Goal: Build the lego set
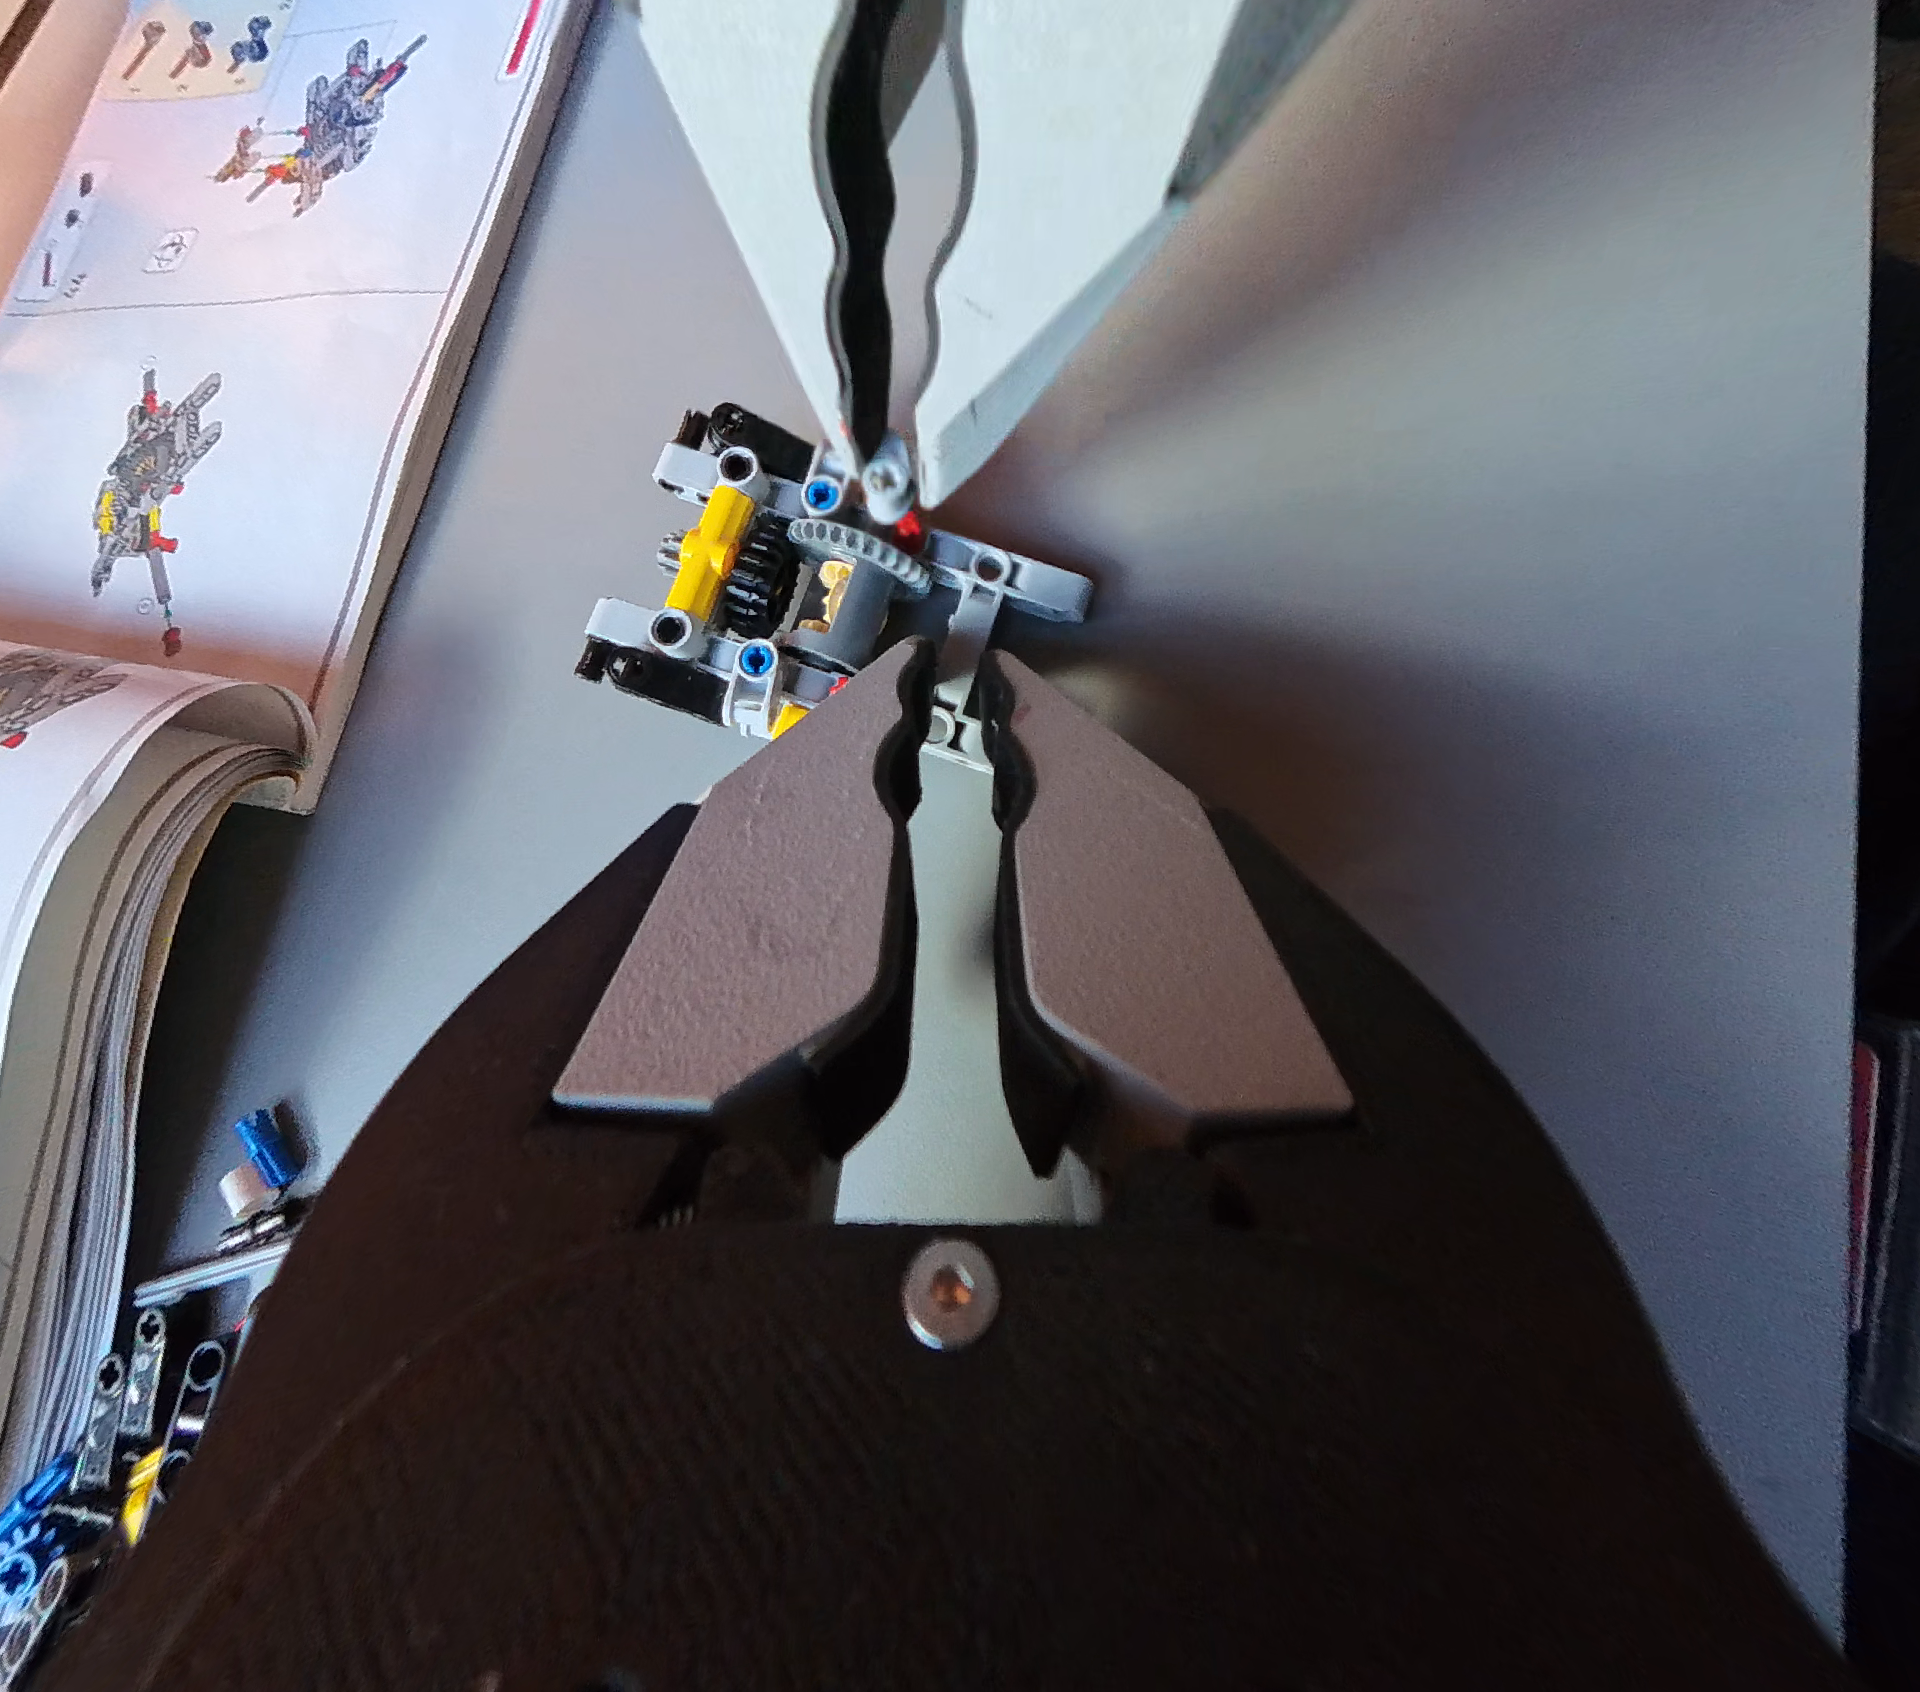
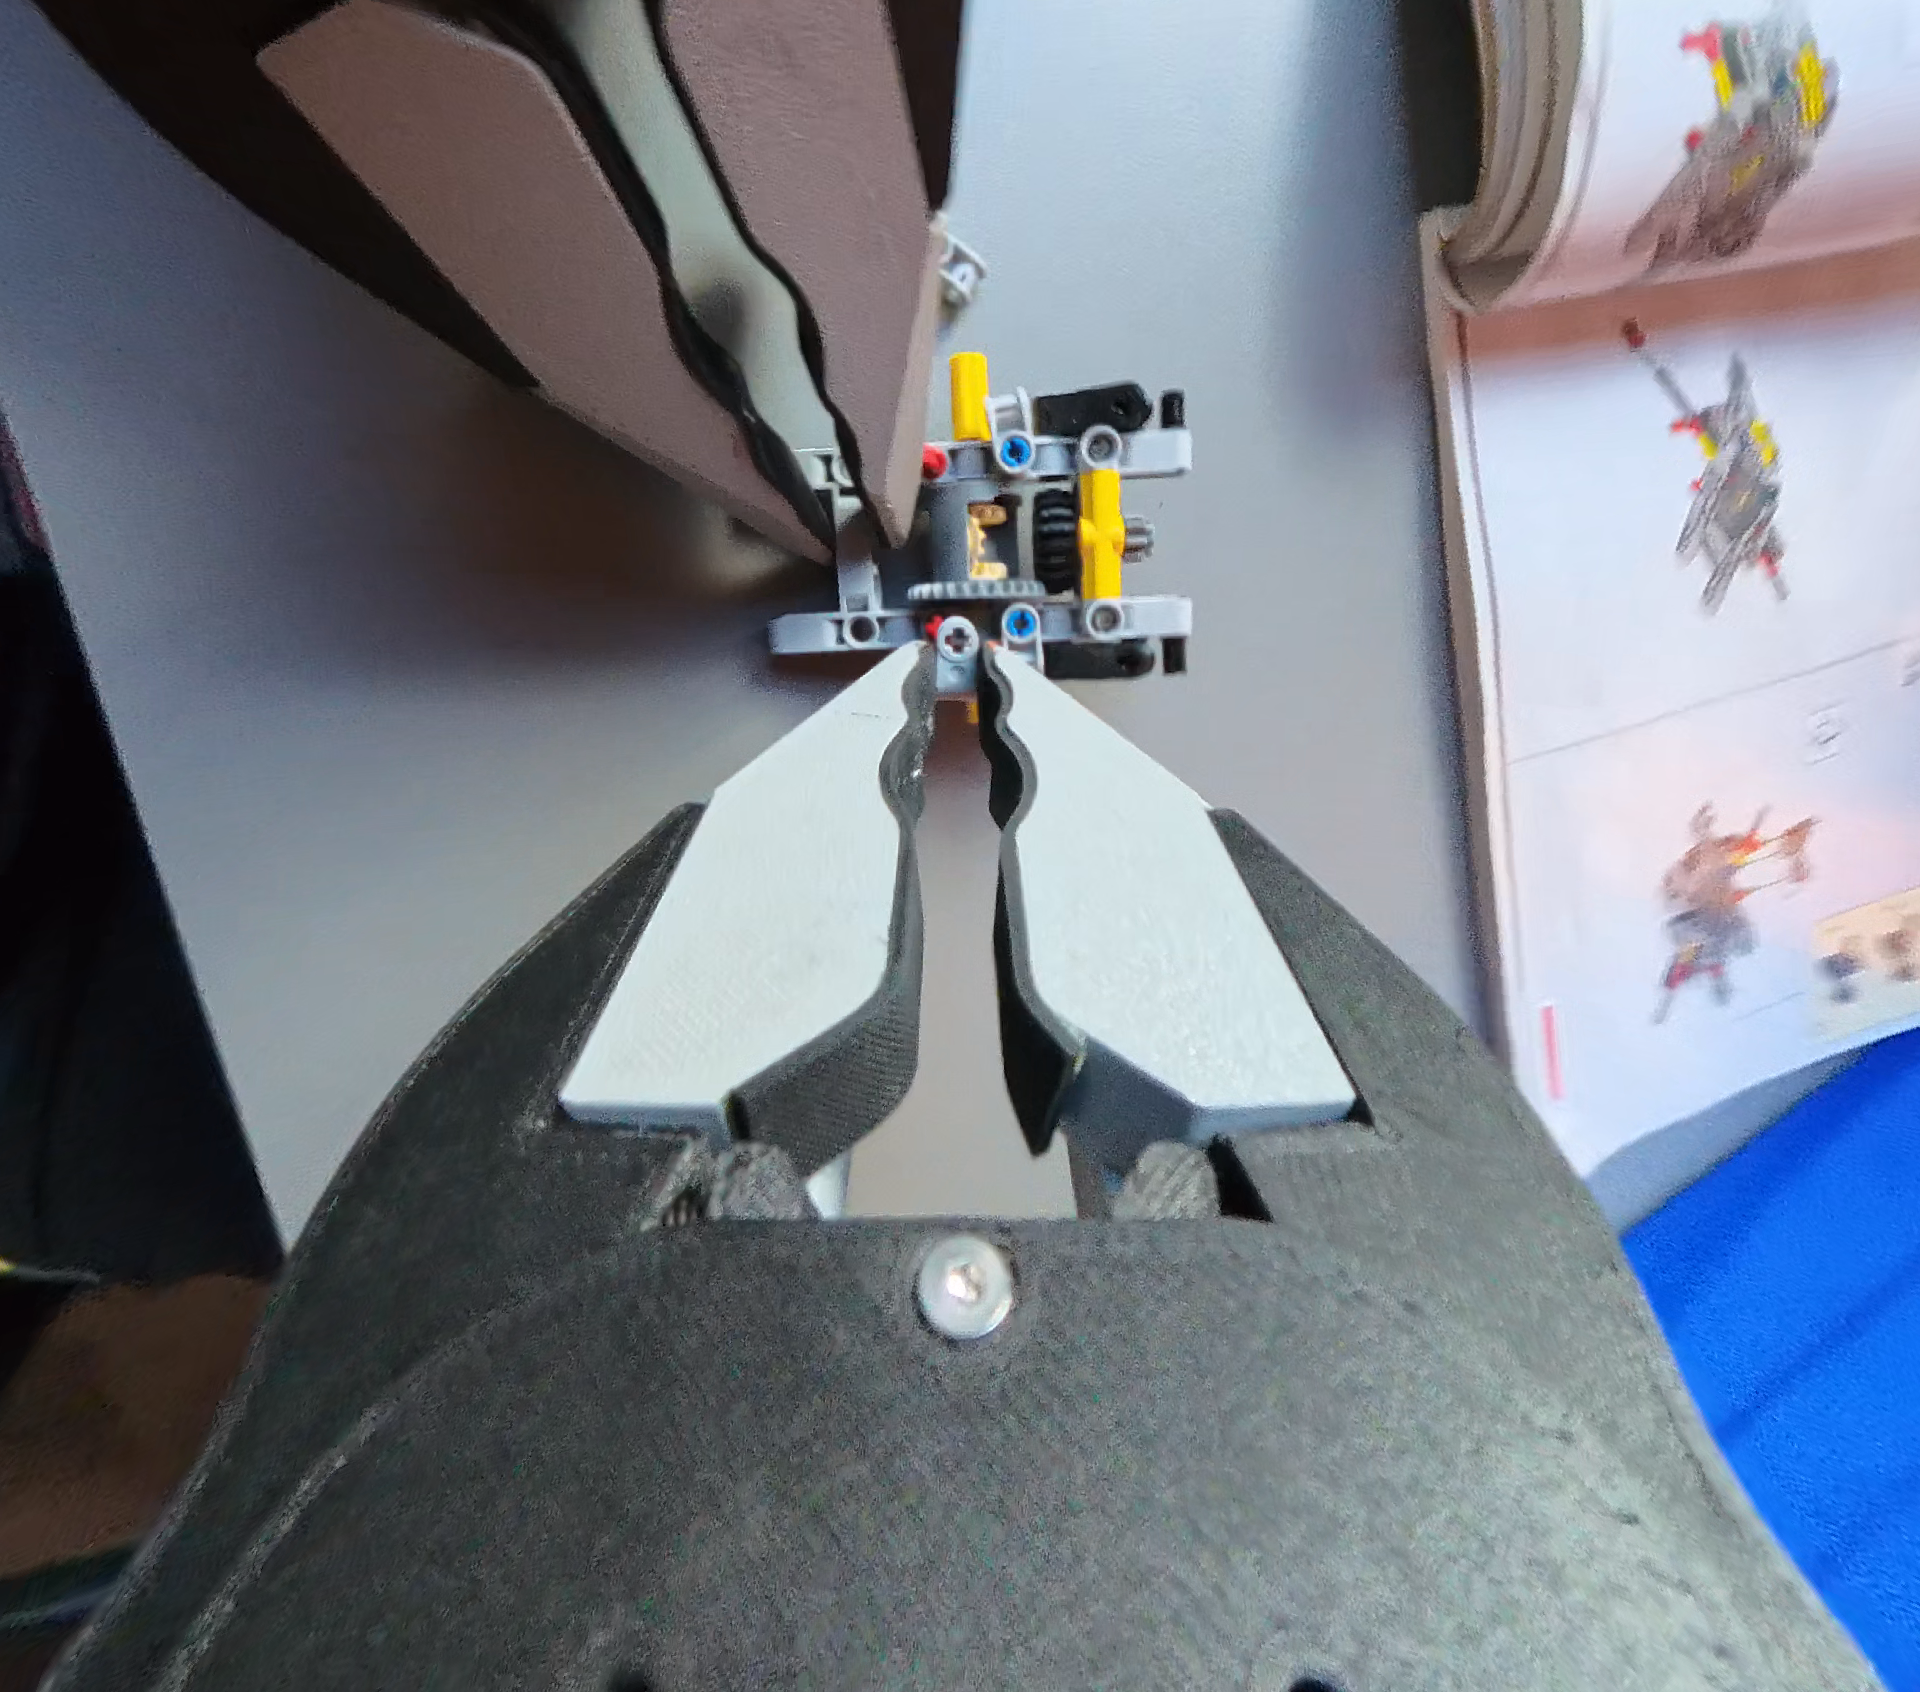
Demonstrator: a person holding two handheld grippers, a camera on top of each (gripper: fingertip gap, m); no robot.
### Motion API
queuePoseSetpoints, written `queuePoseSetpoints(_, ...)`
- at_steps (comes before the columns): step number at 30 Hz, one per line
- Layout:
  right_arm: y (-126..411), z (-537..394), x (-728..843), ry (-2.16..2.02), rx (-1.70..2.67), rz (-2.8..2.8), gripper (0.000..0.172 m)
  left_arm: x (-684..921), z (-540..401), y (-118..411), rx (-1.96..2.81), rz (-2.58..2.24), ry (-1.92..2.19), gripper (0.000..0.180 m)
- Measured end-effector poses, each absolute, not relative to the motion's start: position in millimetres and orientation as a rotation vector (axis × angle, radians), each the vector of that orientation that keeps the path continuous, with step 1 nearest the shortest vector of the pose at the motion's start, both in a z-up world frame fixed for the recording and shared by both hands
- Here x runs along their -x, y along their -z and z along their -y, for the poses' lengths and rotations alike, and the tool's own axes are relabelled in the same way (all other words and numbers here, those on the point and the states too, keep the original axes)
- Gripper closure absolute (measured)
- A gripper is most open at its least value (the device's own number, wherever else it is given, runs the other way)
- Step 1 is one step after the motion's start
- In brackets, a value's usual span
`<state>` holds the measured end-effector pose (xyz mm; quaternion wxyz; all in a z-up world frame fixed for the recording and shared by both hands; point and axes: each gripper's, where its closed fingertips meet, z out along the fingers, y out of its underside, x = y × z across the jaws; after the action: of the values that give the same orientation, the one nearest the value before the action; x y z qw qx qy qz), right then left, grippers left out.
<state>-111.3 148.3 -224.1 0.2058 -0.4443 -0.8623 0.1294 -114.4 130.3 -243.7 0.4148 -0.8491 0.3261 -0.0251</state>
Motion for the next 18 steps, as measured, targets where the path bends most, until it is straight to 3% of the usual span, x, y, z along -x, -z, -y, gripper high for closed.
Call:
queuePoseSetpoints(6, 209.0, -138.0, 96.9, -0.804, 1.452, 2.185, 0.167, 113.4, -129.3, 243.3, 2.128, -0.828, 0.067, 0.173)
queuePoseSetpoints(11, 211.9, -115.9, 78.5, -0.991, 1.404, 2.148, 0.167, 107.9, -125.6, 242.0, 2.099, -0.873, 0.08, 0.159)
queuePoseSetpoints(18, 215.4, -105.7, 66.5, -1.18, 1.536, 2.083, 0.167, 87.3, -115.3, 214.3, 1.846, -0.957, 0.078, 0.164)
